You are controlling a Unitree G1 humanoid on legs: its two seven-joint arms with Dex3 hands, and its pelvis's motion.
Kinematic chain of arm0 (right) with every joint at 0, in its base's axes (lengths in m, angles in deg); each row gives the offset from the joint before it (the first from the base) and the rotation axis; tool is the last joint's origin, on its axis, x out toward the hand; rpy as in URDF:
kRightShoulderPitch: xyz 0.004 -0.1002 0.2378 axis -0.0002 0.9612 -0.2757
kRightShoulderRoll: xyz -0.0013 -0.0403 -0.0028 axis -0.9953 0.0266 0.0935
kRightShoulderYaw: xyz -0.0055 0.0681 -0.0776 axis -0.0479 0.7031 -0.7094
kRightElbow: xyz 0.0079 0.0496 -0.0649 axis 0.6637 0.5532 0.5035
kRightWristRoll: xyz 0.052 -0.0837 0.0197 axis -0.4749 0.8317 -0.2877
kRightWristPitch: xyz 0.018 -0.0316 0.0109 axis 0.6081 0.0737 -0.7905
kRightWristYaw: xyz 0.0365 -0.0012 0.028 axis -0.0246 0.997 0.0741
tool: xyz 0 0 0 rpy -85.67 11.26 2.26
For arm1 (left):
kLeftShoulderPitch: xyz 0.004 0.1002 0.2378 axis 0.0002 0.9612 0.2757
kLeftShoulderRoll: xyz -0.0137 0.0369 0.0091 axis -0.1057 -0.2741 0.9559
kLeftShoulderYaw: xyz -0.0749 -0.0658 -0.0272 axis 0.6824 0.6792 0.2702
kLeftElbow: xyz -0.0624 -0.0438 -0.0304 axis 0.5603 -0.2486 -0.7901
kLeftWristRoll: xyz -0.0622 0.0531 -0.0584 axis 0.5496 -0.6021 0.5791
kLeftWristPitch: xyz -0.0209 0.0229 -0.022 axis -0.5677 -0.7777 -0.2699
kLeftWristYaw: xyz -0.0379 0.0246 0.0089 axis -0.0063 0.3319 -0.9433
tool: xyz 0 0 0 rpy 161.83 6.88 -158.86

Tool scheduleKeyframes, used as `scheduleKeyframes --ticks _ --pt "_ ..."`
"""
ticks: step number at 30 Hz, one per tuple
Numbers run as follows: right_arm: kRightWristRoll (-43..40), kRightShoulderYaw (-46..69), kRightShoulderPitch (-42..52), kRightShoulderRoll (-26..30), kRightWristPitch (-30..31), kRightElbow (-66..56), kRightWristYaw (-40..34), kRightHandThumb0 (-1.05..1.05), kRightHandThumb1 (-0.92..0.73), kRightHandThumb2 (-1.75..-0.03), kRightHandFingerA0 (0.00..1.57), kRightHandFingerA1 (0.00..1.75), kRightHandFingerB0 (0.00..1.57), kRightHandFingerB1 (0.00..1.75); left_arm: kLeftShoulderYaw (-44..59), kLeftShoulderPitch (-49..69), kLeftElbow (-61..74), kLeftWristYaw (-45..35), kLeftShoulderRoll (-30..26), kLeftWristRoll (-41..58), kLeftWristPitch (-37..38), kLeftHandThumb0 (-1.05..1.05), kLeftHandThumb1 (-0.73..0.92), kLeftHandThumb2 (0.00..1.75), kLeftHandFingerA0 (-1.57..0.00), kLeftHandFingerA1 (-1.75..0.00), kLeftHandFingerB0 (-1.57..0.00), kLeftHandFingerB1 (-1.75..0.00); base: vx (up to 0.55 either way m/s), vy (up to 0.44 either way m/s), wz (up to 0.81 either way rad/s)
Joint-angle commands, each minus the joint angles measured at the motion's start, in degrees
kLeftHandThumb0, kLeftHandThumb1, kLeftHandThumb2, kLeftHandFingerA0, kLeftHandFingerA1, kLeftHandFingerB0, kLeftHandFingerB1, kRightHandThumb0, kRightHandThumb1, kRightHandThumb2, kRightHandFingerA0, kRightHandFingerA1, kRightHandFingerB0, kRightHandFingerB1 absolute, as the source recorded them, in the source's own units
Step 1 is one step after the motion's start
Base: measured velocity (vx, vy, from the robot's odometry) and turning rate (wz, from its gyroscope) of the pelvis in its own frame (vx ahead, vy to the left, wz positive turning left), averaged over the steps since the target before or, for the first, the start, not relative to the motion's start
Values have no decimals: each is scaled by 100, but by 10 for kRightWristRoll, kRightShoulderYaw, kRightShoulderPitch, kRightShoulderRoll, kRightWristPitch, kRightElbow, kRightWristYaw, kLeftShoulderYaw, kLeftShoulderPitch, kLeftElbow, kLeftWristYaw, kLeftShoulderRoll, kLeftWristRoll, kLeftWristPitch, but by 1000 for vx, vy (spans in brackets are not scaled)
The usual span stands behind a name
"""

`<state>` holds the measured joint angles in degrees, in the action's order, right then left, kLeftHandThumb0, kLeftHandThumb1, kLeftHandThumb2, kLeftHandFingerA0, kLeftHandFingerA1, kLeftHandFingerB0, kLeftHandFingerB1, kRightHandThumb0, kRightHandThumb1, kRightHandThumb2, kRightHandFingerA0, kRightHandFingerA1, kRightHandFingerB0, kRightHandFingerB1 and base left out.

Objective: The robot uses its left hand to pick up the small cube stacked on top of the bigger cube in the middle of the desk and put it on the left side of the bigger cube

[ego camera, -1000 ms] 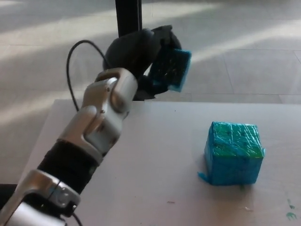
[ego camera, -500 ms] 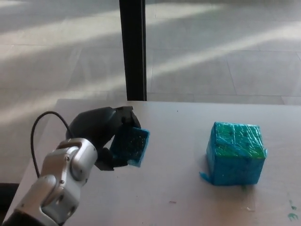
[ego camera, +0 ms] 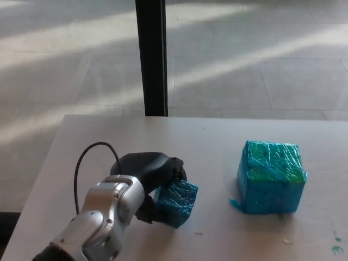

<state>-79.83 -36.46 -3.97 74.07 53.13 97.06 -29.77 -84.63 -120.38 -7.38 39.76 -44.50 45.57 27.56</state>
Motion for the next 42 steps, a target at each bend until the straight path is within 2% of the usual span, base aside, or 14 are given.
scheduleKeyframes --ticks 1,5,6,8,9,10,19,25,29,30,33,34,38,42 --pt "0 1 -4 13 7 5 5 -87 -68 -63 53 91 57 69 -68 -59 -4 -186 -50 -87 -77 -56 35 76 -30 -72 -62 -68 0 0 0" --pt "5 -3 0 15 17 -6 6 -86 -70 -64 52 89 55 67 -89 -85 -19 -247 -56 -83 -92 -70 40 81 -24 -69 -27 -51 0 0 0" --pt "3 -1 3 14 19 -11 7 -80 -51 -106 54 82 49 69 -92 -89 -19 -259 -60 -80 -91 -74 46 55 -18 -73 -23 -35 0 0 0" --pt "2 0 4 14 11 -9 6 -87 -70 -63 53 89 54 67 -99 -100 -21 -292 -64 -73 -94 -89 46 60 0 -20 0 -30 0 0 0" --pt "-3 3 4 12 9 -6 8 -86 -52 -106 55 84 49 69 -102 -106 -23 -308 -64 -68 -98 -76 39 87 0 -20 -5 -5 0 0 0" --pt "-4 4 4 11 14 -7 8 -88 -69 -61 51 90 54 68 -103 -110 -26 -318 -63 -64 -100 -89 40 72 0 0 0 -12 0 0 0" --pt "-3 6 2 12 13 3 2 -82 -50 -105 57 86 47 70 -48 -110 -5 -311 -71 -2 -92 -104 52 58 0 0 0 0 0 0 0" --pt "-7 8 -2 10 4 18 7 -87 -67 -58 54 98 53 73 73 -89 53 -258 -65 62 -93 -99 54 58 0 0 0 0 0 0 0" --pt "-2 6 9 12 -2 10 2 -88 -47 -96 57 88 55 73 180 -51 134 -224 -87 96 -79 -98 66 61 0 0 0 0 0 0 0" --pt "-2 6 8 12 -2 11 2 -89 -47 -96 57 88 54 73 214 -40 156 -223 -94 109 -86 -105 59 104 0 -14 0 0 0 0 0" --pt "-5 9 11 14 -8 18 5 -89 -68 -59 55 95 54 72 278 -8 183 -210 -103 133 -69 -105 76 64 0 0 0 0 0 0 0" --pt "-8 11 13 15 1 15 9 -88 -48 -104 57 88 48 71 352 21 203 -202 -116 163 -62 -105 65 112 0 -21 0 0 0 0 0" --pt "-6 10 20 18 -5 17 9 -88 -69 -59 54 94 56 69 487 82 227 -189 -129 211 -46 -105 72 115 0 -17 0 0 0 0 0" --pt "-8 11 21 22 -9 17 15 -89 -68 -60 54 95 57 73 610 174 274 -189 -118 223 -76 -100 92 76 -48 -60 0 -18 0 0 0"
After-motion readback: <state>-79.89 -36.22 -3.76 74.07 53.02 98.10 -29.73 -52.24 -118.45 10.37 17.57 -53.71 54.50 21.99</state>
